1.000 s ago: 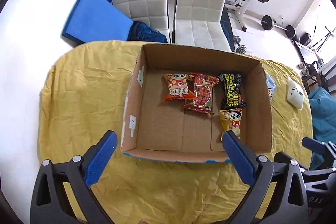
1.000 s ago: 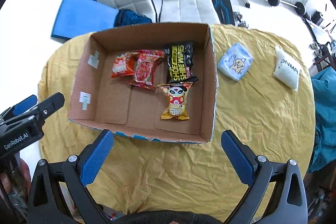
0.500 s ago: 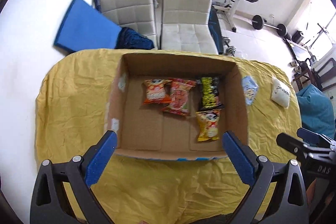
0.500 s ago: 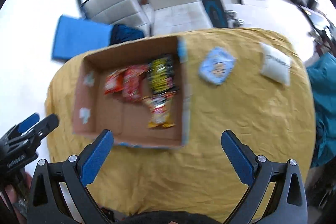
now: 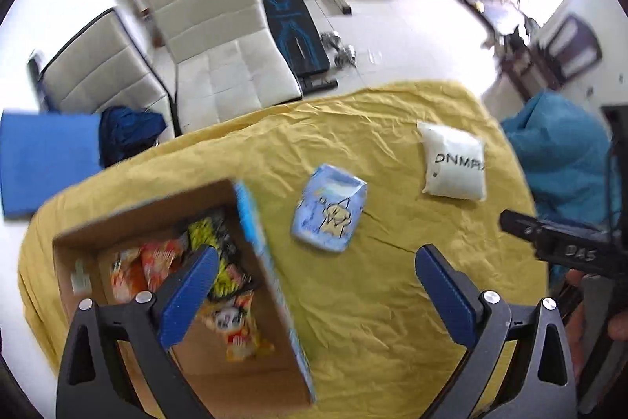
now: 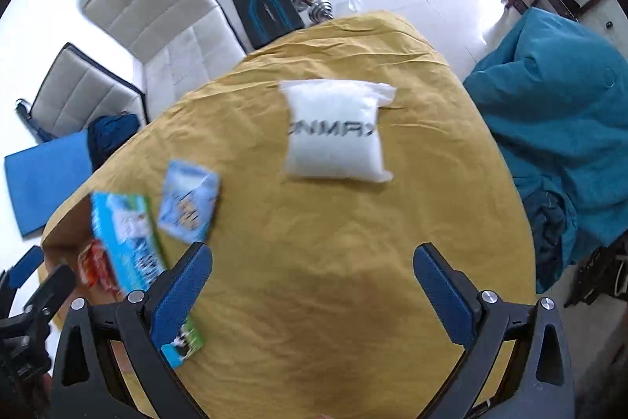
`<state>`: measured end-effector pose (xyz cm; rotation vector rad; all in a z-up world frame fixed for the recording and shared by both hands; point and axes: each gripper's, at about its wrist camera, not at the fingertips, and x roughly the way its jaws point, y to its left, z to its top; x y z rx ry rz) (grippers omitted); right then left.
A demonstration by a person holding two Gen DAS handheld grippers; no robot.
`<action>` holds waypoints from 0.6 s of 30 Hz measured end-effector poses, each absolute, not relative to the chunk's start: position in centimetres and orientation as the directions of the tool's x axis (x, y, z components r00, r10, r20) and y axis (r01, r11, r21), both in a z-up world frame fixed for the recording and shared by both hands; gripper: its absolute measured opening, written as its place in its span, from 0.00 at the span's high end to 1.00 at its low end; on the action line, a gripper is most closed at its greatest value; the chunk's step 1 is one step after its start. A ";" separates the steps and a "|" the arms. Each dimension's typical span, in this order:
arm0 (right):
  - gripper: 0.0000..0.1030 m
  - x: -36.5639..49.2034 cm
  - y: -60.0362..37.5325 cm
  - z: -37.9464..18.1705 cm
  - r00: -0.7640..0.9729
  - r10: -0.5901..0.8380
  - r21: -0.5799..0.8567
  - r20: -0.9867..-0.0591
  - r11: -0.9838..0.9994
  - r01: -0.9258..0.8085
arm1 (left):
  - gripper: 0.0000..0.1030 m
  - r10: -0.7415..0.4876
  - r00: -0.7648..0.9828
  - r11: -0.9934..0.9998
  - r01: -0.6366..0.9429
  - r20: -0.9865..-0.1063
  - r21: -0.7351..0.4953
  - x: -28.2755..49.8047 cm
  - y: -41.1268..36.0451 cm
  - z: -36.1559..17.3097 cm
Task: Organize soft objects
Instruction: 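Grasp the white NMAX pouch with the right tool while the left tool grasps the blue wipes pack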
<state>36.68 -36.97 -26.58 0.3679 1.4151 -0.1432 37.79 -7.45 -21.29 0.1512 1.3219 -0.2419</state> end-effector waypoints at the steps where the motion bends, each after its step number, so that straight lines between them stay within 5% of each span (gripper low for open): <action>1: 0.00 37.5 -38.0 -27.4 0.149 0.123 0.167 -0.981 0.931 0.323 | 0.00 -0.084 0.170 0.951 0.308 -0.982 -0.028 39.6 -9.2 -23.2; 14: 0.00 45.4 -41.4 -37.3 0.020 0.233 0.222 -0.972 0.894 0.390 | 0.01 0.148 -0.173 0.905 0.420 -0.974 0.063 47.0 -14.5 -39.1; 16: 0.00 46.0 -41.3 -38.6 0.014 0.270 0.252 -0.963 0.876 0.410 | 0.06 0.126 -0.213 0.916 0.399 -0.969 0.032 47.2 -14.6 -40.3; 18: 0.00 46.7 -41.1 -39.9 0.001 0.296 0.268 -0.955 0.864 0.426 | 0.23 0.130 -0.216 0.922 0.385 -0.968 0.038 47.3 -14.5 -40.9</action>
